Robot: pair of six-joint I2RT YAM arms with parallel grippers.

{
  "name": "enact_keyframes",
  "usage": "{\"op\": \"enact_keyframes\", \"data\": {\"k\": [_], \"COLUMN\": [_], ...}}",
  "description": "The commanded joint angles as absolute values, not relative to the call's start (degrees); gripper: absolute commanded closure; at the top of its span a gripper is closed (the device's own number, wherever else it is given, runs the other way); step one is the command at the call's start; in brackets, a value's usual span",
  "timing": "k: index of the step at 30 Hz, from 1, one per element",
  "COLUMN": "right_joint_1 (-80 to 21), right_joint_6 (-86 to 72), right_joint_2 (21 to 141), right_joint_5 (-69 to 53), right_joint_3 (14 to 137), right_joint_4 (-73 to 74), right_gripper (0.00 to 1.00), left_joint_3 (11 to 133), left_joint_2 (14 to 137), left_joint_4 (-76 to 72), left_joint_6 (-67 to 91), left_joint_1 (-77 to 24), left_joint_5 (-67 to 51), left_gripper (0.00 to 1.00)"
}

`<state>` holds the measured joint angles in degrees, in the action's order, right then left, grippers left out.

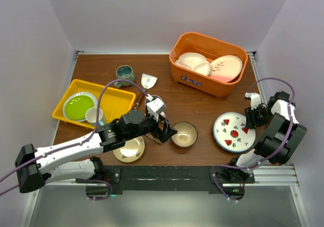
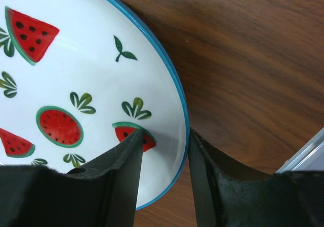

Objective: Place the mixed dishes into the plastic bin
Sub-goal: Pick up the plate at the center of the board.

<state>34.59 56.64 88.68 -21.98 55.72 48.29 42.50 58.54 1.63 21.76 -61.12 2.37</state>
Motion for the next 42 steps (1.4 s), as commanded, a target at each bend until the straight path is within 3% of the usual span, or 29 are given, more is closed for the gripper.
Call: {"op": "enact_keyframes", "data": {"k": [1, 12, 16, 42], "right_joint_1": [34.9, 35.0, 34.9, 34.9], "right_joint_6": [58.8, 59.8, 59.9, 58.5], "right_joint_2": [89.4, 88.6, 88.2, 92.2], "right_joint_5": [-23.1, -28.8, -31.1, -40.5], "right_joint_3": [56.3, 58.2, 58.8, 62.8], "right_joint_4": [49.6, 54.0, 55.6, 60.2], "right_gripper": [0.61, 0.93, 0.99, 1.00], "left_joint_3": [42.8, 45.1, 46.4, 61.1], "left_joint_2": [58.5, 61.0, 62.9, 82.3], "left_joint_4": [-1.8, -3.6, -4.4, -4.2], "left_joint_6": [22.6, 22.0, 21.6, 22.1], "left_joint_1": [-60.7, -60.7, -60.7, -60.8], "left_joint_5": [1.3, 0.3, -1.8, -4.1], "left_gripper": [0.08, 0.08, 0.08, 0.09]}}
